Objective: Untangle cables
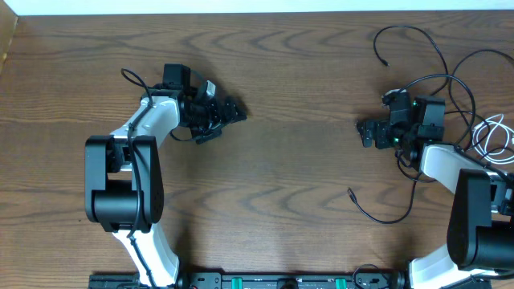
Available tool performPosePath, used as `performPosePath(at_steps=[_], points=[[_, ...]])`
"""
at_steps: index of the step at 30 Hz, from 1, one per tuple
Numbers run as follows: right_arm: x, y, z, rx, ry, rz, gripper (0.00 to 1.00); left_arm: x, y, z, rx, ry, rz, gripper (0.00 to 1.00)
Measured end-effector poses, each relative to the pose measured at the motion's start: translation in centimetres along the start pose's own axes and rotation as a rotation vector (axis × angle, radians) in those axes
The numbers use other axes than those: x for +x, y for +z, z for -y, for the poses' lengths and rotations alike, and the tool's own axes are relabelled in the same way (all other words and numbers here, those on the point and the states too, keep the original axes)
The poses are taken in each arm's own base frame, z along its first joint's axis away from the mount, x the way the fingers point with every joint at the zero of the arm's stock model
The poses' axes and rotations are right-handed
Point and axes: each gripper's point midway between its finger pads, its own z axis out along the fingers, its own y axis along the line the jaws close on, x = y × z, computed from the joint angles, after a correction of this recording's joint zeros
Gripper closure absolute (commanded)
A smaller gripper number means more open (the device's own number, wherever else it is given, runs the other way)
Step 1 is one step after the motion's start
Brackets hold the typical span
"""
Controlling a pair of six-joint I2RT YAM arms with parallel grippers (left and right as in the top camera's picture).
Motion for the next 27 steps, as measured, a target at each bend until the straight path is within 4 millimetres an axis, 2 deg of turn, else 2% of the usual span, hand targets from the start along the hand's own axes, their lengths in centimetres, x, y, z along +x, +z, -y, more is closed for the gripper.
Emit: performPosePath(at_steps=[8, 17, 23, 27], points=[[0.0, 0.0, 0.0, 0.000, 0.000, 0.000, 0.01, 0.0, -0.1, 0.1, -0.006, 0.006, 0.004, 0.02], [0.0, 0.0, 0.0, 0.000, 0.000, 0.000, 0.01, 0.9, -0.9, -0.5, -0.119, 0.038, 0.046, 0.02], [0.0, 0.0, 0.0, 0.000, 0.000, 0.000, 0.01, 0.3, -4.4, 2.2, -0.107, 0.104, 0.148, 0.02], [0.0, 0.0, 0.0, 0.001, 0.000, 0.000, 0.01, -0.5, -7.2, 3.0, -0.156, 0.140, 0.251, 0.02]])
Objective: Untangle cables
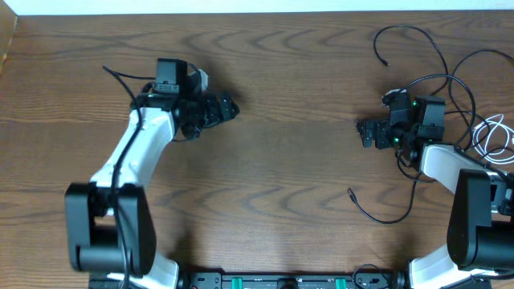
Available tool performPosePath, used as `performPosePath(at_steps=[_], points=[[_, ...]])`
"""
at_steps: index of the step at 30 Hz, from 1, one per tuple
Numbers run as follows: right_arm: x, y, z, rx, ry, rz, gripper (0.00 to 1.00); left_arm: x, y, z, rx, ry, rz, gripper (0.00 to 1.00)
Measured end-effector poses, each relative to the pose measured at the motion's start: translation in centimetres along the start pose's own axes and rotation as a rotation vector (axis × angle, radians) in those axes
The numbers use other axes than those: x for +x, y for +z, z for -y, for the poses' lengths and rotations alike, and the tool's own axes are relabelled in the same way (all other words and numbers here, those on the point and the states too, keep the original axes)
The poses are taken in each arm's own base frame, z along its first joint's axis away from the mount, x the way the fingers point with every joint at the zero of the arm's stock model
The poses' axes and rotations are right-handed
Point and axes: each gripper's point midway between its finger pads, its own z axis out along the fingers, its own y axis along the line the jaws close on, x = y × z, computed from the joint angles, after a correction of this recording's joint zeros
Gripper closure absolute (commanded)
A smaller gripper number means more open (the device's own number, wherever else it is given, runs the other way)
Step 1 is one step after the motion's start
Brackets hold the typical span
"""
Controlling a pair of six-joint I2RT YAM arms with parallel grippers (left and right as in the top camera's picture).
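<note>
Only the overhead view is given. My left gripper [227,109] hovers over bare wood at the upper left, far from any loose cable; its fingers read as one dark clump. My right gripper [364,133] points left at the right side, its fingers slightly apart and nothing between them. A thin black cable [418,35] loops at the upper right. Another black cable [384,217] curves below the right gripper, with its free end near the table's middle. A white cable [491,135] lies coiled at the right edge.
The dark wooden table [281,160] fills the view. A pale wall strip [257,6] runs along the far edge. The arms' base rail [281,281] sits at the near edge. The black loops crowd around the right arm's wrist.
My left arm has swung: its gripper moved slightly left and up, and the elbow and base link now sit lower and further left. The right arm and all the cables are where they were.
</note>
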Motion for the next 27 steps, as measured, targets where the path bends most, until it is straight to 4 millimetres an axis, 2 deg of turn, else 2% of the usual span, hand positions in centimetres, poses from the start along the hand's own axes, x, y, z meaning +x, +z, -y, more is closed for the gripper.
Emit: performPosePath(at_steps=[4, 6, 9, 13, 17, 22, 27], points=[[0.0, 0.0, 0.0, 0.001, 0.000, 0.000, 0.01, -1.1, -1.8, -0.7, -0.081, 0.018, 0.077, 0.02], [0.0, 0.0, 0.0, 0.002, 0.000, 0.000, 0.01, -0.9, -2.5, -1.6, -0.137, 0.013, 0.085, 0.02], [0.0, 0.0, 0.0, 0.002, 0.000, 0.000, 0.01, -0.4, -3.0, -2.9, -0.217, 0.008, 0.079, 0.02], [0.0, 0.0, 0.0, 0.002, 0.000, 0.000, 0.01, -1.0, -3.5, -4.5, -0.314, 0.028, 0.113, 0.02], [0.0, 0.0, 0.0, 0.002, 0.000, 0.000, 0.01, -1.5, -3.9, -5.4, -0.373, 0.060, 0.136, 0.02], [0.0, 0.0, 0.0, 0.002, 0.000, 0.000, 0.01, -2.8, -4.1, -5.4, -0.387, 0.118, 0.181, 0.02], [0.0, 0.0, 0.0, 0.002, 0.000, 0.000, 0.01, -4.0, -3.0, -5.4, -0.364, 0.166, 0.265, 0.02]])
